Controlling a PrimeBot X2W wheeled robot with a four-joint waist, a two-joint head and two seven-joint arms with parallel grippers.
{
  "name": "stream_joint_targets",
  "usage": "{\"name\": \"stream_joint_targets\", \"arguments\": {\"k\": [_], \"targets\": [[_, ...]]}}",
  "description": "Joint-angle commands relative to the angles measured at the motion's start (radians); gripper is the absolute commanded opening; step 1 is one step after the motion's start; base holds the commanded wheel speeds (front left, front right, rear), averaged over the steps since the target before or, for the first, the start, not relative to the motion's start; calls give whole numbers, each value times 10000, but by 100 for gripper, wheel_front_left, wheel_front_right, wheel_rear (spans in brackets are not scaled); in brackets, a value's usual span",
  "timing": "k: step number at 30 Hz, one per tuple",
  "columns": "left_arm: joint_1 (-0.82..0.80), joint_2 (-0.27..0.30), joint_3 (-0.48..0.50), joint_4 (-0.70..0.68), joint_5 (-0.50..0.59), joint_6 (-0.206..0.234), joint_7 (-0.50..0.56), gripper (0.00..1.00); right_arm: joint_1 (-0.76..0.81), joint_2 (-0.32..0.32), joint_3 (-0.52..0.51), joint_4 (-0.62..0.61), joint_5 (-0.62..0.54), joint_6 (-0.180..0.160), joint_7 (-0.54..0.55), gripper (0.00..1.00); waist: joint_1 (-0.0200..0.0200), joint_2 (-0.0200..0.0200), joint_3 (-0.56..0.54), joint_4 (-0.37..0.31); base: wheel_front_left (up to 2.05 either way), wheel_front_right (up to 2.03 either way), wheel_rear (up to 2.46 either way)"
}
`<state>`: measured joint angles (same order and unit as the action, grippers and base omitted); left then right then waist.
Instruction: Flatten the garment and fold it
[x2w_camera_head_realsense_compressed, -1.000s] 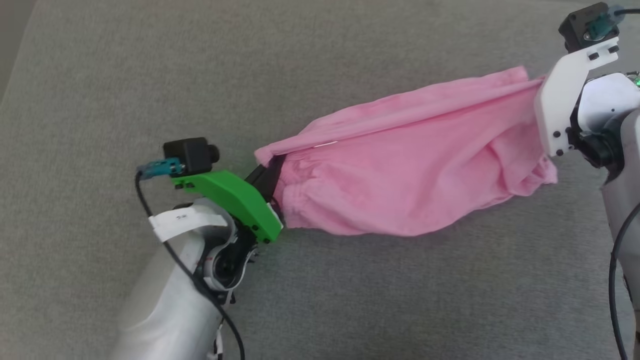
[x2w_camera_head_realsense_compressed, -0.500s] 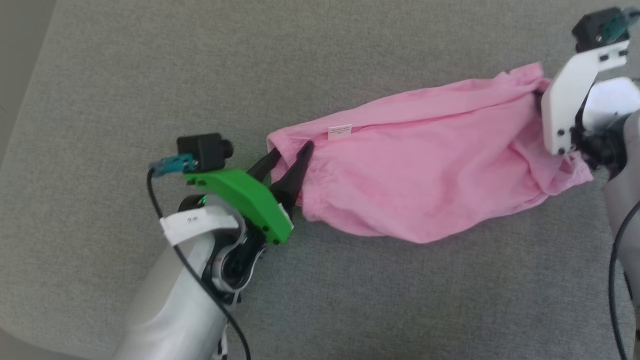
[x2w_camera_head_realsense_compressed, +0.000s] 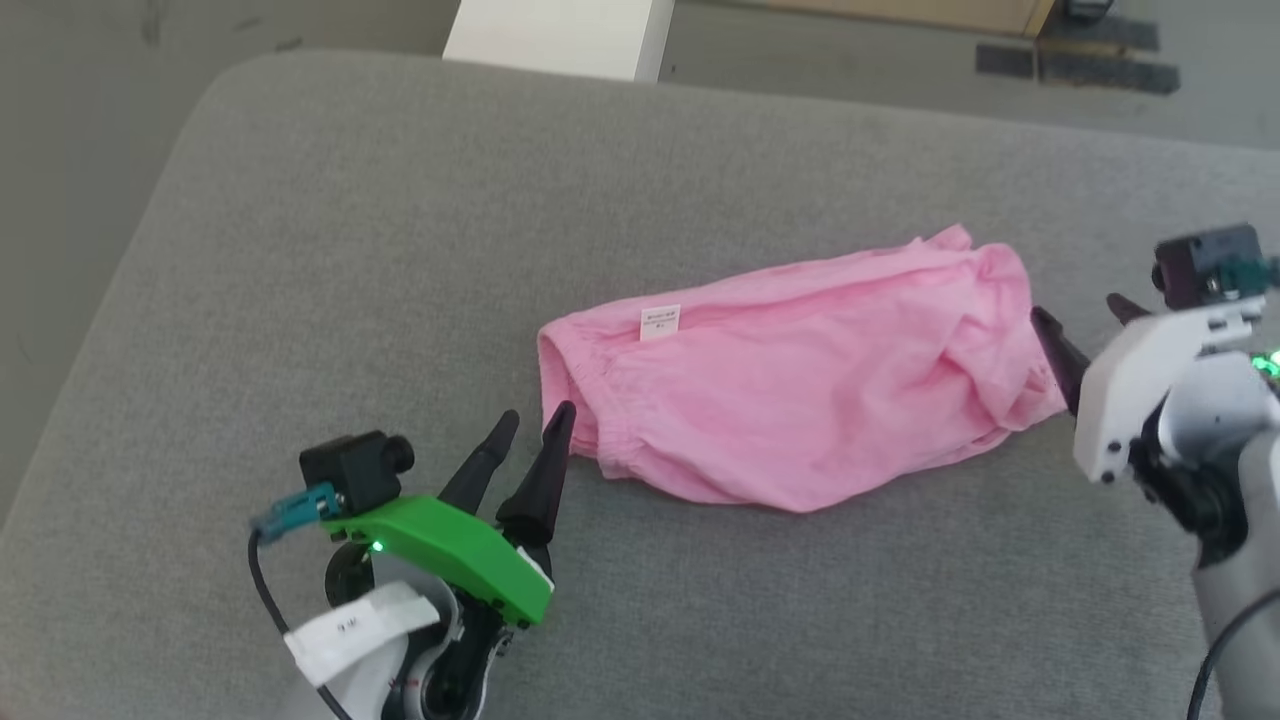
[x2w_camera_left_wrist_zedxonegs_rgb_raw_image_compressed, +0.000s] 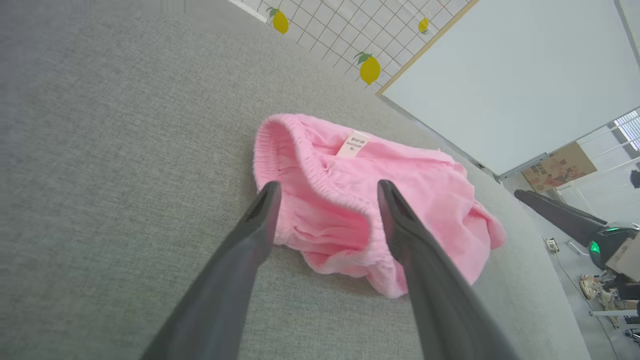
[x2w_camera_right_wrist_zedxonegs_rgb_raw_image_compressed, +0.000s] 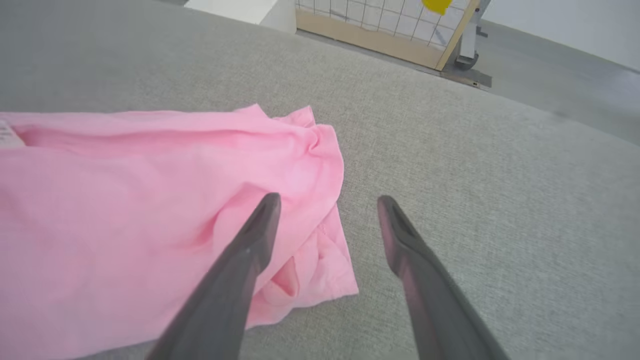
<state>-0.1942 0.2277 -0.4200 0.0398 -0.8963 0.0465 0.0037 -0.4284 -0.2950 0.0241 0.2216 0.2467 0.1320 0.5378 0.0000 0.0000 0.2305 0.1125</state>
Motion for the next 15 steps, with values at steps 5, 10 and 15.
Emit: {"name": "stream_joint_targets", "arguments": {"k": [5,10,15], "targets": [[195,-96,-354,291,1024,2,-1072,100,1464,803,-578,-1313,-140,-13,-1620,100,0,0,-732,-443,0,0,0],[-127,-64,-1037,1293,2402,24,-1905,100,2482,1627,-887,-2008,-460,-13,-2586,100,0,0,-741,-751,0,0,0],[-432,-110,-1298,2478,3251,383,-2270,100,3026,2141,-1012,-2274,-466,-13,-2873,100,0,0,-748,-1105,0,0,0]]}}
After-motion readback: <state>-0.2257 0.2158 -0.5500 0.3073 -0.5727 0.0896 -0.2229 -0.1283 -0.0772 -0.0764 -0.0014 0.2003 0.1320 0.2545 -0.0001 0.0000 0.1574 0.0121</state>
